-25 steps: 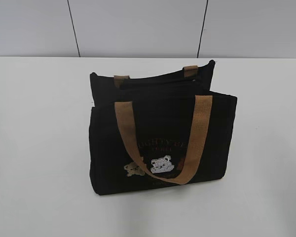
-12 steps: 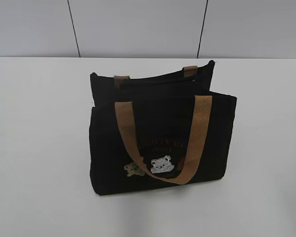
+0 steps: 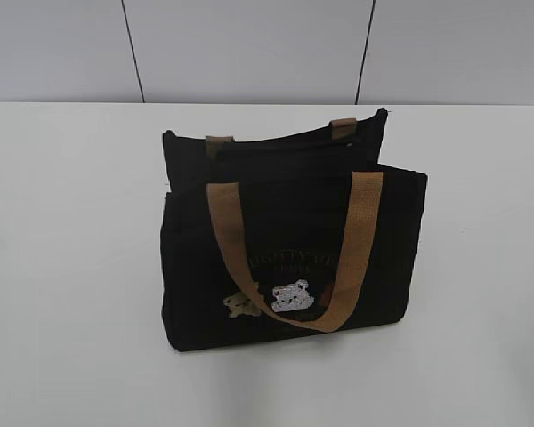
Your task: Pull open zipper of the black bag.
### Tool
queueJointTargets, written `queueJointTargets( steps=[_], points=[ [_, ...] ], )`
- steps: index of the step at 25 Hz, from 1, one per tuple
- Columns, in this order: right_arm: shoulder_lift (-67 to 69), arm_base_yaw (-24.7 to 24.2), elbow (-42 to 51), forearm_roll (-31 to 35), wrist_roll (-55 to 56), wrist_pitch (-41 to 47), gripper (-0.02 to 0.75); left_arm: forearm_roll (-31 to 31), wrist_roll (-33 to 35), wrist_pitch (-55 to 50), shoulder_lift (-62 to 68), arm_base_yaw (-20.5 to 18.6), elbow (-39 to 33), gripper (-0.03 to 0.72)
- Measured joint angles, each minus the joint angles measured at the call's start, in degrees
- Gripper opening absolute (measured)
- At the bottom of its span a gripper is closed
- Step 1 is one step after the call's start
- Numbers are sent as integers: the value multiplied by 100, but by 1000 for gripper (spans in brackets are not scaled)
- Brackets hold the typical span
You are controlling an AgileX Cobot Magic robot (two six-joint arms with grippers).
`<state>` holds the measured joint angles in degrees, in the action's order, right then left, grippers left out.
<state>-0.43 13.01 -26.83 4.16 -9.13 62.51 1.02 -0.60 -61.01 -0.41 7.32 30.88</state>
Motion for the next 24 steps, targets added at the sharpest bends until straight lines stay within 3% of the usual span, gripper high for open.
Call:
queueJointTargets(
  steps=[4,13,24],
  points=[
    [0,-61,0,76,5,0,443,-4,0,0,0,0,0,453],
    [0,-1056,0,170,5,10,443,-7,0,0,0,0,0,437],
    [0,-1118,0,186,5,10,443,-7,0,0,0,0,0,435]
  ],
)
